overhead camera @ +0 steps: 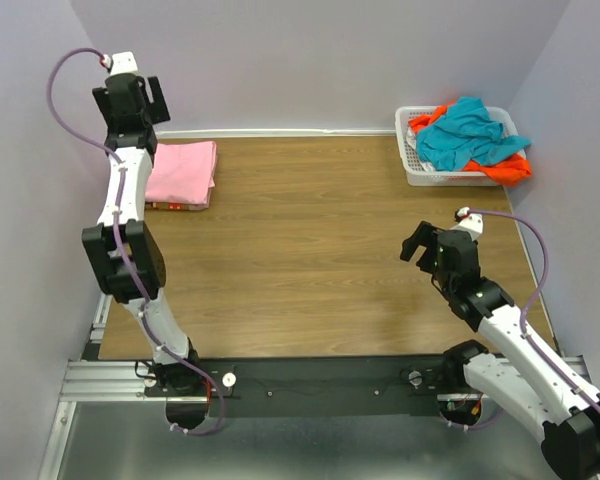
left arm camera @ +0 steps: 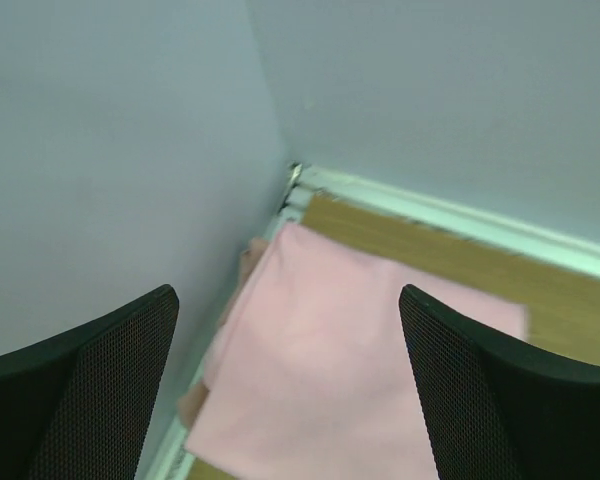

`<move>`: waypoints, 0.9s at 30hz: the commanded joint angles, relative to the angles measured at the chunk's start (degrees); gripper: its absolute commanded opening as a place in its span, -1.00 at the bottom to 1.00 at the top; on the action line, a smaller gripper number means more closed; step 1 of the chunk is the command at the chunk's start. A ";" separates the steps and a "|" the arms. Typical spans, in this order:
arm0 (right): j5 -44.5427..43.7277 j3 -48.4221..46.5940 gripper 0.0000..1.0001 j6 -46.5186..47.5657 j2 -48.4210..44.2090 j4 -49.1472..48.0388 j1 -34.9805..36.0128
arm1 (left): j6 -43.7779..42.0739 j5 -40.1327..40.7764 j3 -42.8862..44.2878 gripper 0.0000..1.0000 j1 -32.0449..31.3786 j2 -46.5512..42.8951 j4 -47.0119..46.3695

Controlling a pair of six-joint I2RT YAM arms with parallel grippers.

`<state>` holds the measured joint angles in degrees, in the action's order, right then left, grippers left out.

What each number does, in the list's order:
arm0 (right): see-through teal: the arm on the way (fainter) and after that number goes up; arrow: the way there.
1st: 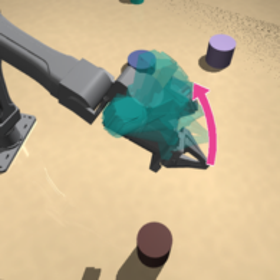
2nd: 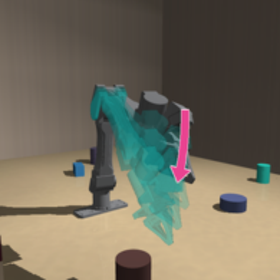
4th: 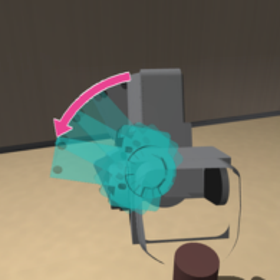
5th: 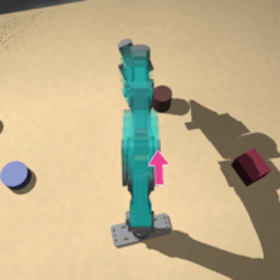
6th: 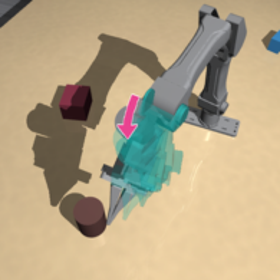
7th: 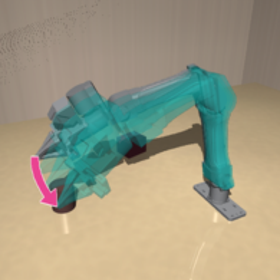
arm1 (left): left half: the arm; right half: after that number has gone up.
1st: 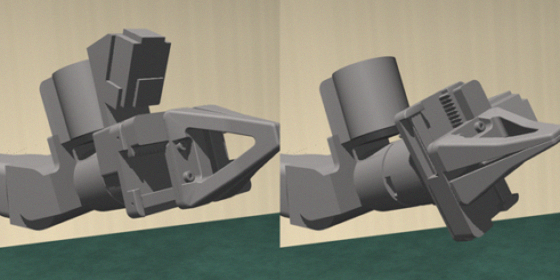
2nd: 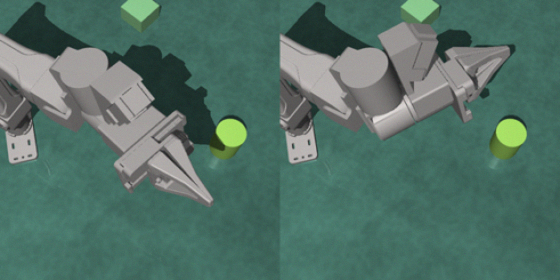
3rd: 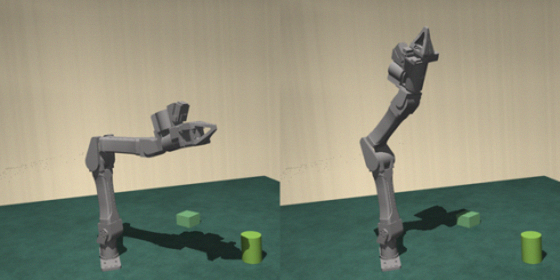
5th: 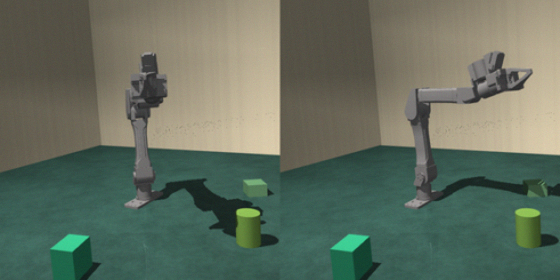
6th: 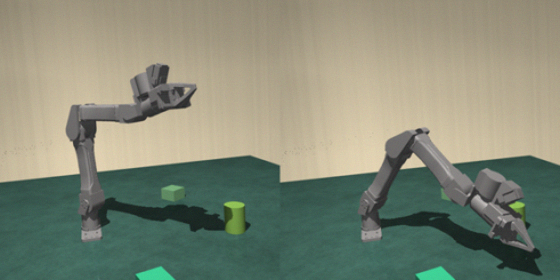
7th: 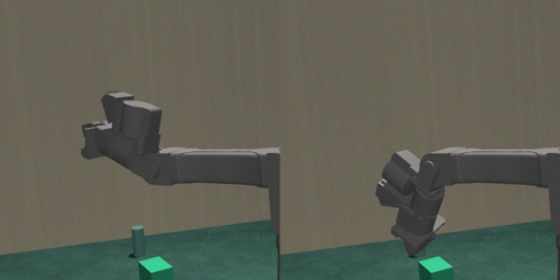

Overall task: Fold and stack the t-shirts
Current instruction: Neatly place the folded tshirt to the corner, then reset both grippers

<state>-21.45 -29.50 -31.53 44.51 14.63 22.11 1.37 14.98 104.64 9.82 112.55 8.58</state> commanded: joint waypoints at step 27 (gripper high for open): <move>-2.89 2.25 1.00 -4.33 -2.15 2.15 0.13 | 40.46 16.91 -66.06 0.97 -41.29 -57.10 1.86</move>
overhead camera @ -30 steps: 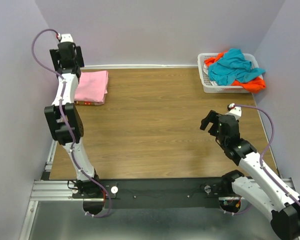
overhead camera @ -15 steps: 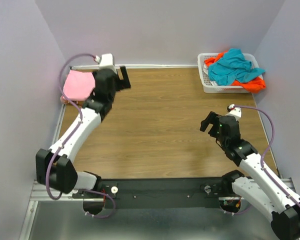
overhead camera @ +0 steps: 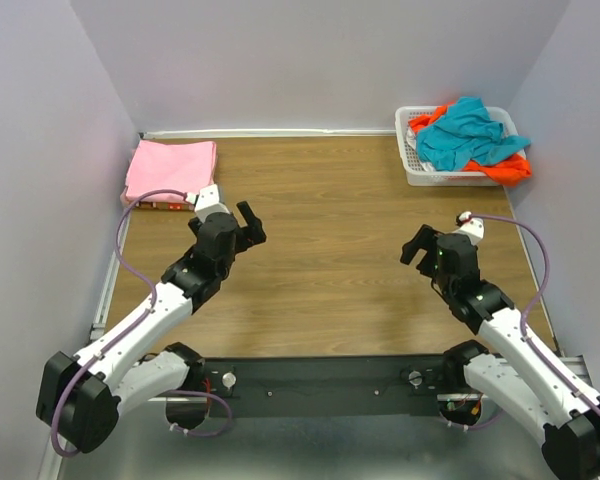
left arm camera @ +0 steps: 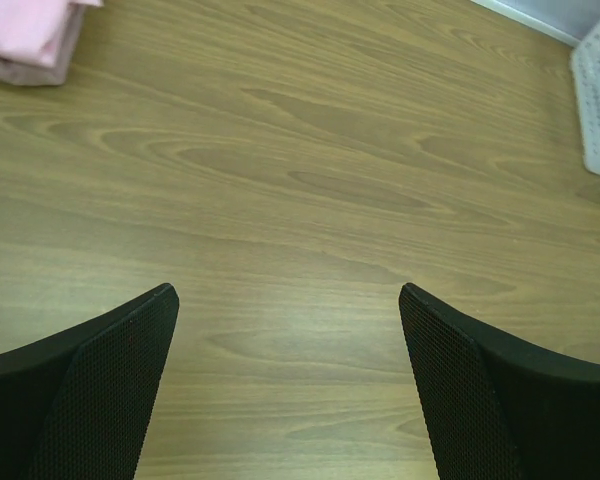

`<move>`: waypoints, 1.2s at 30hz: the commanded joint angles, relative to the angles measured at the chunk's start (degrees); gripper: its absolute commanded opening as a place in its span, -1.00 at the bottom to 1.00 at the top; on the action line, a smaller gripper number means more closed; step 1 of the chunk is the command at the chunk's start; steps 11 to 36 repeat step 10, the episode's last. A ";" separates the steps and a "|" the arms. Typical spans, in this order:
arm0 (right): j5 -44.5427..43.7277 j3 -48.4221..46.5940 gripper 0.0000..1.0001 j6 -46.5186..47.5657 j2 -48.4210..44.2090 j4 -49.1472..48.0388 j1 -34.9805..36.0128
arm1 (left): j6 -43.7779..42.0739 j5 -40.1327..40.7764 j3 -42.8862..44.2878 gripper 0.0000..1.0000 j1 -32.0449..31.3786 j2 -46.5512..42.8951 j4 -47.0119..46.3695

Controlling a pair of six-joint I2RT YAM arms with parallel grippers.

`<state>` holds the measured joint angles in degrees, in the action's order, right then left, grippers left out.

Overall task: Fold and stack the t-shirts
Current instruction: Reset both grippers

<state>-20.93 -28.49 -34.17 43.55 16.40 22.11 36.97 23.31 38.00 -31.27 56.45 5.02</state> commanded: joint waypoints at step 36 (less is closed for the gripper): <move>-3.86 1.95 1.00 -2.30 -2.85 0.30 0.04 | 5.04 10.35 1.55 0.97 -0.11 -4.32 10.01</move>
